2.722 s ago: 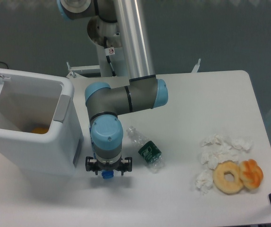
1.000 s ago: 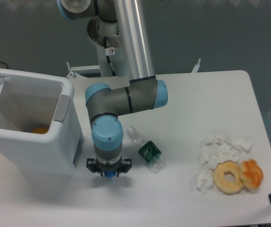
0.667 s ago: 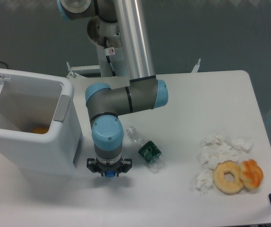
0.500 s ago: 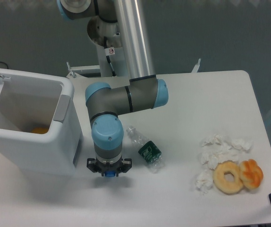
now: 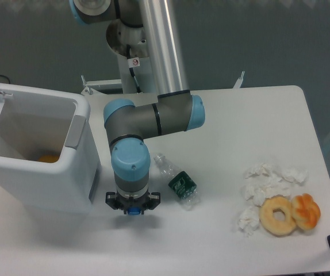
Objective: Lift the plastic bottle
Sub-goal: 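Lift the gripped bottle upward off the table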
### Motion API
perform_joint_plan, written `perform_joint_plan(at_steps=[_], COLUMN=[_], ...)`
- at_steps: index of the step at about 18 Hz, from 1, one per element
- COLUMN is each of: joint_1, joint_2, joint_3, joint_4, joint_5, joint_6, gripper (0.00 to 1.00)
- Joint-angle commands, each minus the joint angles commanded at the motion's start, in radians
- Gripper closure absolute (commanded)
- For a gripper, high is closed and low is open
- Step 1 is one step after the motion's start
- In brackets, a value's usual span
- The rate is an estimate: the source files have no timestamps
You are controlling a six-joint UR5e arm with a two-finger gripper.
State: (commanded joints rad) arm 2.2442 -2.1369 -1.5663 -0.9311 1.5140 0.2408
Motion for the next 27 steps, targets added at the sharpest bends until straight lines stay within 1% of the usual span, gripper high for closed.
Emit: perform_joint_plan(at_steps=[4,5,7,12,15,20,22,25,27], joint_1=[0.000,0.003,0.005,0.023,0.032,0.051,0.052,0.052,0.051], joint_2=[0.031,0.035,0.046,0.081,0.110,0.164,0.184,0.196,0.198], joint_3=[0.020,0.029,0.061,0.132,0.163,0.152,0.146,0.138,0.111], joint_4=[-0.003,-0.005,-0.011,-0.002,0.002,-0.002,-0.002,-0.008,-0.009], joint_5=[0.002,0.002,0.002,-0.008,-0.034,-0.077,-0.078,-0.077,-0.077], joint_6=[0.002,0.002,0.002,0.008,0.061,0.267,0.349,0.382,0.423], gripper=[0.59,0.60,0.60,0.60,0.60,0.60,0.63,0.63,0.63])
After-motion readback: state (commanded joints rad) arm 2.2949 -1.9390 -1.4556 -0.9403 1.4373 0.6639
